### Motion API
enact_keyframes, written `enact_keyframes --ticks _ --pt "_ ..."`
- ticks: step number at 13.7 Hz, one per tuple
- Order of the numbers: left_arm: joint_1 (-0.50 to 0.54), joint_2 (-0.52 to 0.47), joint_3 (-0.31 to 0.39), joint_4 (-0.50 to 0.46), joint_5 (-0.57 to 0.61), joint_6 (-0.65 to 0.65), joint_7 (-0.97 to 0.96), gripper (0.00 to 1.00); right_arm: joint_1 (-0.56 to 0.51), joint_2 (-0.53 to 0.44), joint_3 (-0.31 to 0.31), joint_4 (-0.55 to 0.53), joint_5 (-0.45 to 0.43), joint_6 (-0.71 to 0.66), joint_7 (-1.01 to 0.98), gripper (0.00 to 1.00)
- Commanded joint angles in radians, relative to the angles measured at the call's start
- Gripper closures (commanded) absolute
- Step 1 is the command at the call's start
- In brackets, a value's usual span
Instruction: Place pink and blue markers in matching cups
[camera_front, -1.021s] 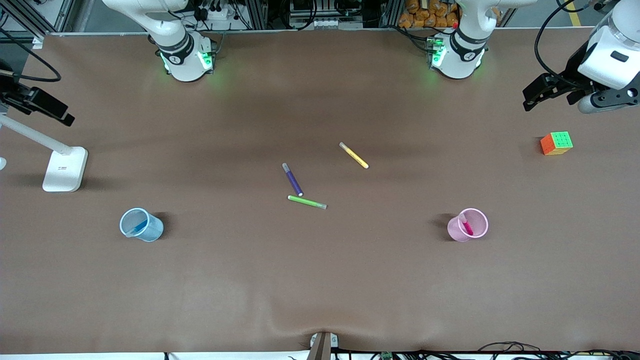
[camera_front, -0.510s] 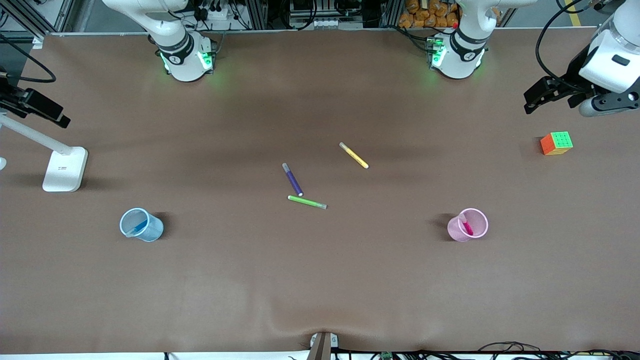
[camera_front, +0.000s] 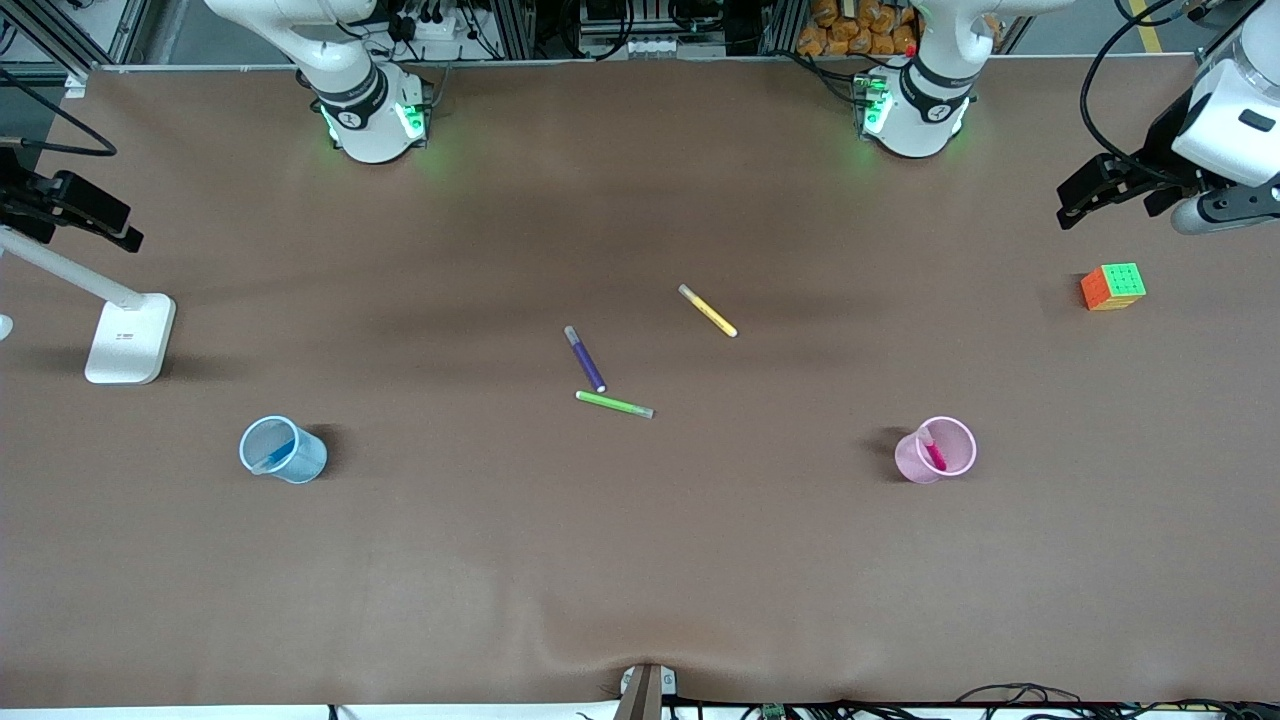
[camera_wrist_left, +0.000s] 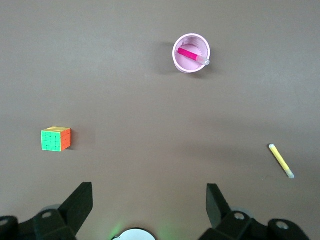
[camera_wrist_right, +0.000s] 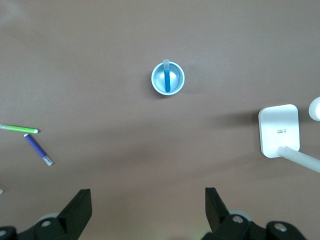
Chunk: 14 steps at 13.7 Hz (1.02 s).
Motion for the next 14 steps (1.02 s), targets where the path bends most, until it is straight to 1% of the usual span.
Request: enact_keyframes --ticks 1,3,7,14 --pt "0.009 0.011 0.0 0.009 0.007 -0.009 0.052 0.0 -0.017 0.014 0.01 0.03 0.002 -0.021 -0.022 0.0" --pt "0.027 0.014 0.0 0.019 0.007 -0.009 0.104 0.0 -0.017 0.014 0.01 0.03 0.002 -0.021 -0.022 0.0" --pt "0.025 0.023 -0.001 0.054 0.008 -0.026 0.103 0.0 -0.019 0.014 0.01 0.03 0.003 -0.021 -0.023 0.0" --pt "0.018 0.022 -0.009 0.13 0.013 -0.13 0.101 0.0 -0.026 0.014 0.01 0.027 0.005 -0.022 -0.028 0.0"
